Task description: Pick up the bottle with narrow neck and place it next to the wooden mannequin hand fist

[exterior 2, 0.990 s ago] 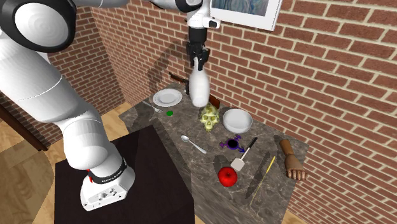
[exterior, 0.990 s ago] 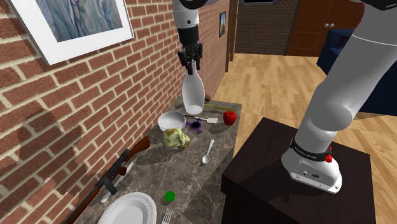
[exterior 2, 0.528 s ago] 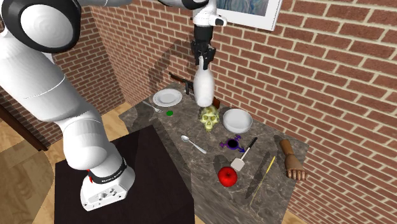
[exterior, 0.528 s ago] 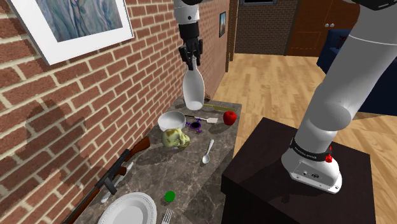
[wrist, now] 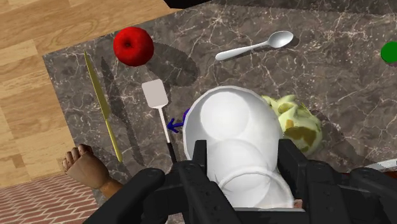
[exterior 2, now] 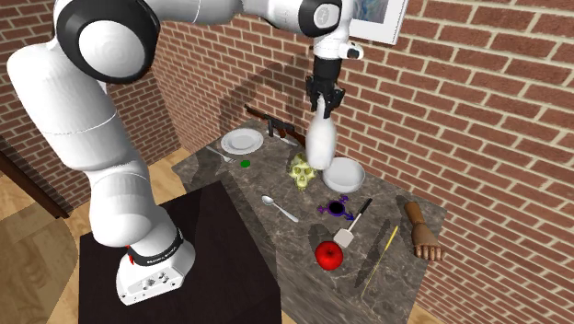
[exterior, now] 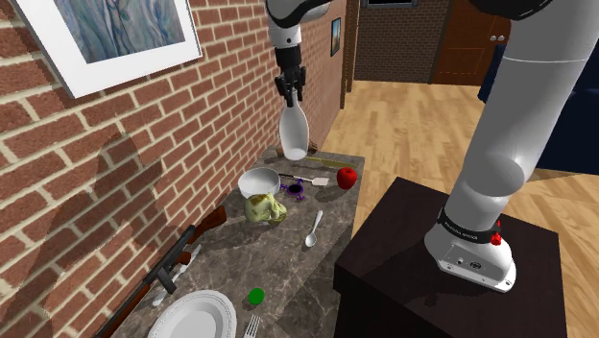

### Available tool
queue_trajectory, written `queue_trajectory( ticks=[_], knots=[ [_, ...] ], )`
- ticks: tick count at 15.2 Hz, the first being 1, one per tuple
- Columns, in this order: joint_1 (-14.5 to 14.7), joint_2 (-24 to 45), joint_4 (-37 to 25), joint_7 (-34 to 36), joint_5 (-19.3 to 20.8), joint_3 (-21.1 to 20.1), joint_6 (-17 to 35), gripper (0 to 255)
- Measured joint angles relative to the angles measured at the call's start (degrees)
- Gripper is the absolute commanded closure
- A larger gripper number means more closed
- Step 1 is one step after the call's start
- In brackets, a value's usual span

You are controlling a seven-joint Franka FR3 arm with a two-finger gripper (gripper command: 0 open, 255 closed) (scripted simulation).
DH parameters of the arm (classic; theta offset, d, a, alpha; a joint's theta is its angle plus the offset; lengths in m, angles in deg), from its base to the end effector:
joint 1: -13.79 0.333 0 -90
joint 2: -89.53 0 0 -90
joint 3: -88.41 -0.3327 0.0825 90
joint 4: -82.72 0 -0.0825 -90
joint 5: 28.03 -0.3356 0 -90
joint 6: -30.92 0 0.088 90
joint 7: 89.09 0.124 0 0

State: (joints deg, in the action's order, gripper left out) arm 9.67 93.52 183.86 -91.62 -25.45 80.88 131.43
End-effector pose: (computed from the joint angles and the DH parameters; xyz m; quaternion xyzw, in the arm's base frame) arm 0.5280 0.0248 0.5209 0.9974 0.0568 -0.0398 0.0177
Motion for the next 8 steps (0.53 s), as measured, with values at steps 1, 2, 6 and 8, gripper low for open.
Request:
queue_trajectory(
  ticks=[1, 2, 6, 8],
  knots=[
    [-0.49, 1.26, -0.76, -0.89, 0.22, 0.45, 0.53, 255],
    [-0.87, 2.51, -1.64, -1.57, 0.38, 0.8, 0.93, 255],
    [-2.86, 7.96, -5.76, -5.06, 0.98, 2.46, 2.37, 255],
    [-3.79, 10.87, -8.36, -6.62, 1.19, 3.15, 2.78, 255]
  ],
)
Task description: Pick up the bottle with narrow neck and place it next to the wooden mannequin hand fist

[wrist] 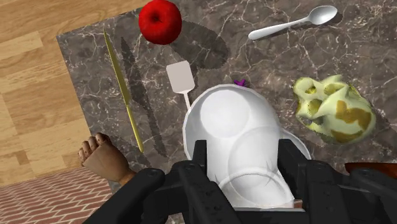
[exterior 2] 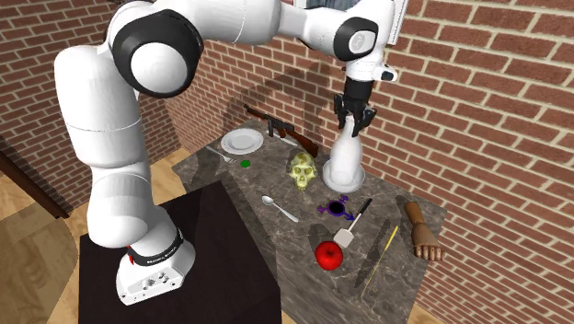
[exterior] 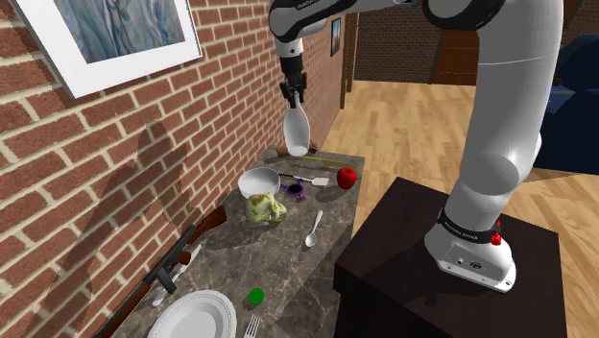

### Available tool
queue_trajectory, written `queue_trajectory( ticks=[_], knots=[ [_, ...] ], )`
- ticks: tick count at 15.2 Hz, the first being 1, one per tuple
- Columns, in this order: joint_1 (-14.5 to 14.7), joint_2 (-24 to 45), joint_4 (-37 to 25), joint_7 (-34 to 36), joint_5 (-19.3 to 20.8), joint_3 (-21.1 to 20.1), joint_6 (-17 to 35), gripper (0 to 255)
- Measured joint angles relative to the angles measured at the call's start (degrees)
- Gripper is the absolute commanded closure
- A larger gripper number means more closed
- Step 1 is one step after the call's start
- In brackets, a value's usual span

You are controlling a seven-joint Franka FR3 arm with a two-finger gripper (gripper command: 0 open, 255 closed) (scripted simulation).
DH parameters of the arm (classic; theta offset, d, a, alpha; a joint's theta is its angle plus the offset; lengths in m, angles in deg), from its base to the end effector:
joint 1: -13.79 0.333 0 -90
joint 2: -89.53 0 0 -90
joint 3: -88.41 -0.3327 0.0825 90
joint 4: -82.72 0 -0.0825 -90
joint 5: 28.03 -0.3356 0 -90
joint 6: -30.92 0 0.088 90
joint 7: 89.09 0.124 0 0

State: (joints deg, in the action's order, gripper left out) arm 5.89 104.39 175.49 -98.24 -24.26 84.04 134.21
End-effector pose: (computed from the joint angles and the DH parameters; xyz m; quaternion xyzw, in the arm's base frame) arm 0.5864 -0.0472 0.4806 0.9974 0.0568 -0.0396 0.0176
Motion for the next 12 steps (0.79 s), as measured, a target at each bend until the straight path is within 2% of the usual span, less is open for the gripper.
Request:
queue_trajectory(
  ticks=[9, 12],
  knots=[
    [-4.01, 16.38, -17.84, -6.48, 0.39, 2.33, -1.17, 255],
    [-5.34, 24.45, -28.18, -8.59, 0.37, 2.89, -3.27, 255]
  ],
)
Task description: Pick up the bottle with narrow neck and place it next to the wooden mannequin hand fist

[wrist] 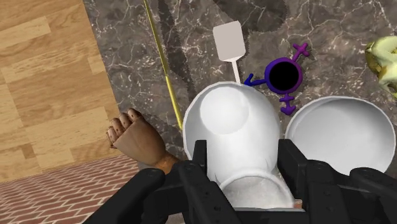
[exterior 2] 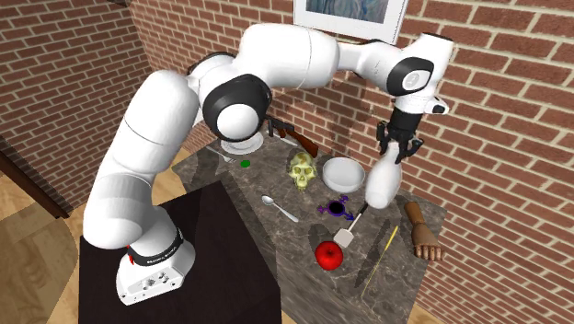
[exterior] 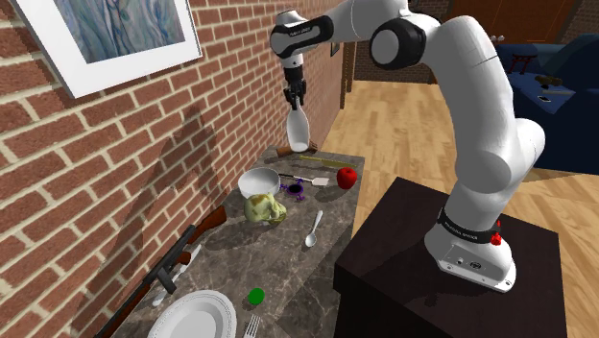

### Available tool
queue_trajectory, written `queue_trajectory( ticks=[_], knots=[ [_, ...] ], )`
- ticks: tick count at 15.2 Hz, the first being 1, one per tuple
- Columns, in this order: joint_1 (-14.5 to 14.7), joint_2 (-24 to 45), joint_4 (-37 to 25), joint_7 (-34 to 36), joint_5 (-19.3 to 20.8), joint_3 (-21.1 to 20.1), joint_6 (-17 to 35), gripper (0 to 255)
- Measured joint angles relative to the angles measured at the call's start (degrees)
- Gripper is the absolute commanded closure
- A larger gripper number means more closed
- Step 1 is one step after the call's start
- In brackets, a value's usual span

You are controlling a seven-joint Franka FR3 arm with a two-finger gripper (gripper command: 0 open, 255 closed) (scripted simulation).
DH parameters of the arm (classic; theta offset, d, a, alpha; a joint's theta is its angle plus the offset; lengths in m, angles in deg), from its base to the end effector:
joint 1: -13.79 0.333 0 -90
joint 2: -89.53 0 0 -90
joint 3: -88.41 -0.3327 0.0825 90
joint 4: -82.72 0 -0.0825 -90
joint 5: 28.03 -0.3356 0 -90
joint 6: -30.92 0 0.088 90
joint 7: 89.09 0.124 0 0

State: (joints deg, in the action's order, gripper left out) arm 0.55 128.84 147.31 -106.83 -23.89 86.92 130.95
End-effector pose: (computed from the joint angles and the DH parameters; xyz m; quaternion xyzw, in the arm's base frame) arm 0.6823 -0.1553 0.4082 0.9974 0.0570 -0.0394 0.0175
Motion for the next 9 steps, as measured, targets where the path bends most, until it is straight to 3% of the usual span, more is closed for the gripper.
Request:
queue_trajectory(
  ticks=[3, 9],
  knots=[
    [-1.02, 9.36, -13.92, -1.78, -0.06, 0.4, -4.5, 255],
    [-1.37, 10.76, -11.41, -1.93, -0.02, 0.46, -0.58, 255]
  ],
)
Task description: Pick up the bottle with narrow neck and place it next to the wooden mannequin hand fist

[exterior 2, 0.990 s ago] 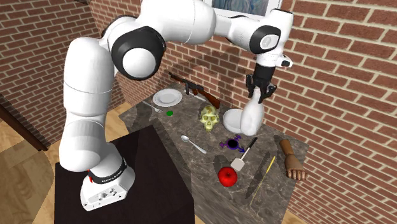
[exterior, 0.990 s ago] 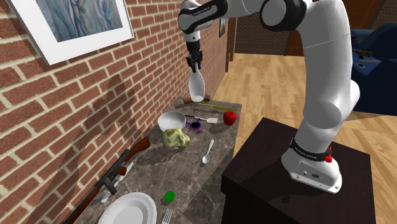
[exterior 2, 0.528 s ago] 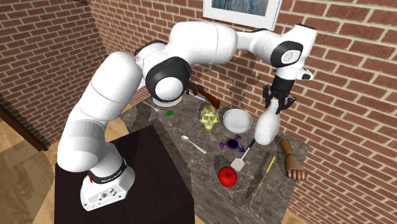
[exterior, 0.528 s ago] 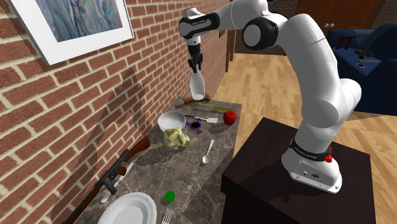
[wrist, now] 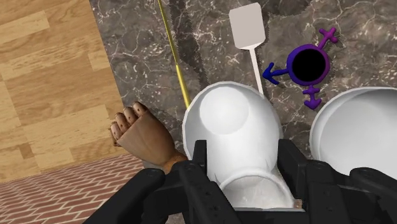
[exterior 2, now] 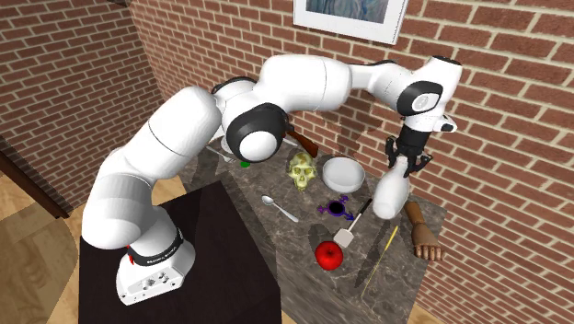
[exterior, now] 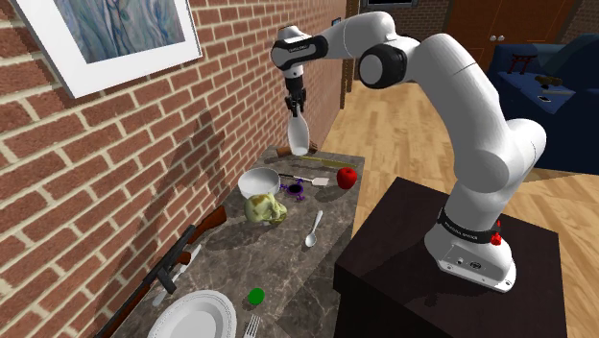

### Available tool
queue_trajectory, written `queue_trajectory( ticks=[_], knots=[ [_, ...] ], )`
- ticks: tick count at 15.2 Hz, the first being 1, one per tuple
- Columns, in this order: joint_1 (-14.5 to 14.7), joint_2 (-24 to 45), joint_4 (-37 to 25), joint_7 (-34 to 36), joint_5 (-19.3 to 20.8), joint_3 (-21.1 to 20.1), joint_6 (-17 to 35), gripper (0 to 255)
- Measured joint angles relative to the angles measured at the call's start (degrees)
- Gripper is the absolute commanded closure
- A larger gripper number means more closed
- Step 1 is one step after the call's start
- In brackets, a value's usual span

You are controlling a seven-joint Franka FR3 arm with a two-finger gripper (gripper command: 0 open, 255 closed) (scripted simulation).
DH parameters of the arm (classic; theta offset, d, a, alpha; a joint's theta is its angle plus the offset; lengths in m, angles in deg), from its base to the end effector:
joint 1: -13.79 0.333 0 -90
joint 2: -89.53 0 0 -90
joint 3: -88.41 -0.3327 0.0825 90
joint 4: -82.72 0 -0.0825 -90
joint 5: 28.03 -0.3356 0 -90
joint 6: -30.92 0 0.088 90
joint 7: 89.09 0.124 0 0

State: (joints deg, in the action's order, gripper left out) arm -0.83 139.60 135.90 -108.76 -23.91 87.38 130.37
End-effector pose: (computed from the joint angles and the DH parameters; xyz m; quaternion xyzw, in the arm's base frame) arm 0.7097 -0.1847 0.3573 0.9974 0.0571 -0.0398 0.0176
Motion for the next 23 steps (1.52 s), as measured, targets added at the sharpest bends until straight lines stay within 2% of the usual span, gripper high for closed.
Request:
queue_trajectory(
  ticks=[6, 16, 23],
  knots=[
    [-0.1, 0.38, 4.08, 0.2, 0.07, 0.01, 4.47, 255],
    [-0.1, 2.97, 7.25, 0.59, 0.2, 0.06, 10.21, 255],
    [-0.12, 4.27, 7.52, 0.65, 0.23, 0.09, 11.79, 255]
  ],
)
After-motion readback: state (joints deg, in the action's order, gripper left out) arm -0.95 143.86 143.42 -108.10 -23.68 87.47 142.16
